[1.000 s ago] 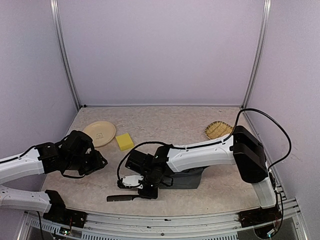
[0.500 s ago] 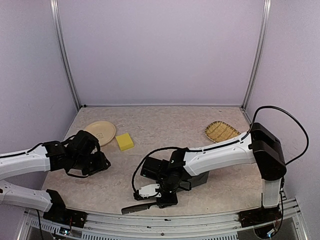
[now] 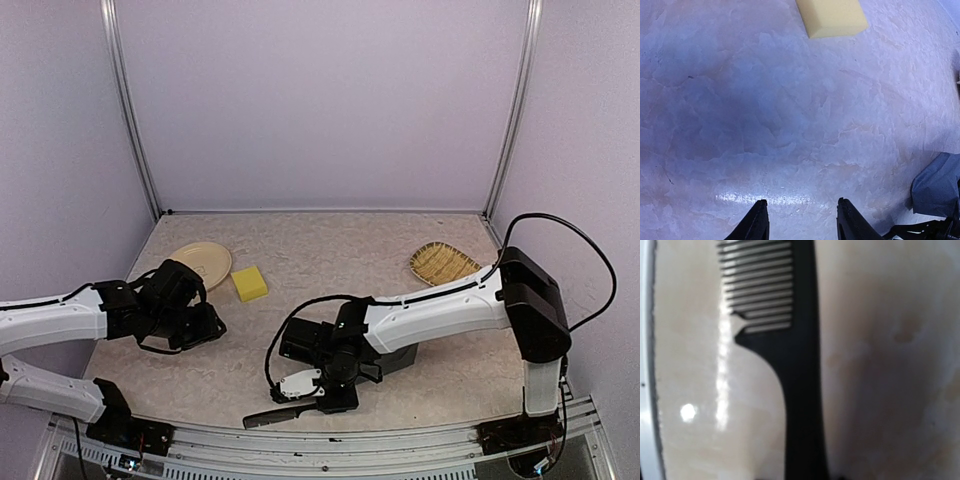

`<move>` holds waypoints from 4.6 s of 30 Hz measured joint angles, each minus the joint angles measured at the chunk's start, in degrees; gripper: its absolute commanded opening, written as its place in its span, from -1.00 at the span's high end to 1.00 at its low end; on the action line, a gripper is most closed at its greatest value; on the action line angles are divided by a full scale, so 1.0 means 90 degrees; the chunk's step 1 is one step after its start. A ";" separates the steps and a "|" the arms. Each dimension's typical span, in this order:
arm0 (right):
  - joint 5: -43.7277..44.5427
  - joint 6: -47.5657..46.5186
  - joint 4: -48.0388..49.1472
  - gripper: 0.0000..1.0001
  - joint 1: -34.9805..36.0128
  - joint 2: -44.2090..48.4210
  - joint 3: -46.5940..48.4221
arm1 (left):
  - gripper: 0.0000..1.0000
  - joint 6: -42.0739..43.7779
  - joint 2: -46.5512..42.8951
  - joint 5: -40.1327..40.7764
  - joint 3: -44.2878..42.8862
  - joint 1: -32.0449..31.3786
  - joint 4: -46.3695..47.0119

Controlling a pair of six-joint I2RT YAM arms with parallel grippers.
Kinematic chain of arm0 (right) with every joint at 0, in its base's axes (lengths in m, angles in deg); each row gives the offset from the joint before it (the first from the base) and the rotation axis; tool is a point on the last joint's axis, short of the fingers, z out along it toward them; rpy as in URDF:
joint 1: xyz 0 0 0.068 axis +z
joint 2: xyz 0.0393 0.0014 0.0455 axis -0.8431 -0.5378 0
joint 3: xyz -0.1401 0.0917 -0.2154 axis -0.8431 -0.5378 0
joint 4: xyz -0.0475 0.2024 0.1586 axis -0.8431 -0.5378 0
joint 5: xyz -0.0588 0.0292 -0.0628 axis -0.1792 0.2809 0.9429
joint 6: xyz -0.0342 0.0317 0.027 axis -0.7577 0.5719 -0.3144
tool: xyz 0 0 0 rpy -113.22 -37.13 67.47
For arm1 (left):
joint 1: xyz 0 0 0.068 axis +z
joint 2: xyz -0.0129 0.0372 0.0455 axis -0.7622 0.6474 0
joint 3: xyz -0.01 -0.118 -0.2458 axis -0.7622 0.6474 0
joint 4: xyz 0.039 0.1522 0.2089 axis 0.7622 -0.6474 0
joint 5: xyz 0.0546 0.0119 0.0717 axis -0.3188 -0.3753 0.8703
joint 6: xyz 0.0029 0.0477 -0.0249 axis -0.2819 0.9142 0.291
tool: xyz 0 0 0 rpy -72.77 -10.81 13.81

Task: Sort the hair-cutting tools
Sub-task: Pick up the comb from the center of the board, then pass from the right arm to the left

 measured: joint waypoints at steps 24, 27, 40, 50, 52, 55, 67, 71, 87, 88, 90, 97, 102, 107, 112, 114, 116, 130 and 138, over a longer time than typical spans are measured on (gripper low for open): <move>0.0444 -0.0022 -0.0605 0.97 0.0296 -0.0374 0.0520 | 0.14 0.0036 -0.0010 -0.0041 0.0005 0.0000 0.0117; 0.0478 -0.0036 -0.0668 1.00 0.0313 -0.0401 0.0597 | 0.14 0.0036 -0.0068 -0.0041 0.0005 0.0000 0.0114; 0.0670 -0.0408 -0.0974 1.00 0.0364 -0.0466 0.0988 | 0.07 0.0262 -0.0085 -0.0039 -0.0168 0.0138 -0.0165; 0.0719 -0.0430 -0.1005 1.00 0.0313 -0.0323 0.1224 | 0.01 0.0712 -0.0665 -0.1894 0.0882 0.0138 0.1418; 0.0724 -0.0430 -0.1001 1.00 0.0311 -0.0294 0.1251 | 0.01 0.0692 -0.0692 -0.2336 0.1277 0.0136 0.1865; 0.0741 -0.0430 -0.1005 1.00 0.0304 -0.0282 0.1253 | 0.00 0.0602 -0.0687 -0.2892 0.1758 0.0073 0.2424; 0.0743 -0.0435 -0.1008 1.00 0.0274 -0.0267 0.1450 | 0.04 0.0590 0.0967 -0.4158 0.1860 -0.0663 0.3927; 0.0760 -0.0442 -0.1008 1.00 0.0274 -0.0265 0.1450 | 0.19 0.0619 0.1571 -0.4500 0.1717 -0.0879 0.4136; 0.0852 -0.0546 -0.1039 1.00 0.0274 -0.0262 0.1447 | 0.92 0.0563 0.2463 -0.5459 0.1450 -0.0908 0.5333; 0.0857 -0.0556 -0.1044 1.00 0.0274 -0.0262 0.1447 | 0.92 0.0563 0.2484 -0.5486 0.1443 -0.0901 0.5348; 0.0884 -0.0573 -0.1061 1.00 0.0274 -0.0262 0.1438 | 0.93 0.0566 0.2528 -0.5559 0.1404 -0.0889 0.5387; 0.0954 -0.0593 -0.1081 1.00 0.0279 -0.0262 0.1413 | 0.77 0.0563 0.2708 -0.5792 0.1355 -0.0845 0.5525; 0.0998 -0.0600 -0.1061 1.00 0.0282 -0.0231 0.1413 | 0.80 0.0556 0.2807 -0.5860 0.1345 -0.0838 0.5532; 0.1025 -0.0629 -0.1071 1.00 0.0282 -0.0216 0.1406 | 0.92 0.0578 0.2810 -0.5921 0.1326 -0.0838 0.5537; 0.1115 -0.0624 -0.1078 1.00 0.0282 -0.0216 0.1399 | 0.75 0.0590 0.2822 -0.6030 0.1241 -0.0840 0.5537; 0.1156 -0.0622 -0.1027 1.00 0.0282 -0.0214 0.1399 | 0.79 0.0600 0.2851 -0.6062 0.1239 -0.0869 0.5491; 0.1168 -0.0624 -0.1022 1.00 0.0284 -0.0214 0.1399 | 0.88 0.0617 0.2858 -0.6098 0.1214 -0.0882 0.5447; 0.1467 -0.0758 -0.0843 0.17 0.0250 0.0109 0.1399 | 1.00 0.0777 0.2438 -0.6098 0.0668 -0.0794 0.4335; 0.0442 -0.1020 -0.0539 -0.04 -0.0899 0.1802 0.1637 | 1.00 0.1311 0.1081 -0.5093 -0.1163 -0.0447 0.2424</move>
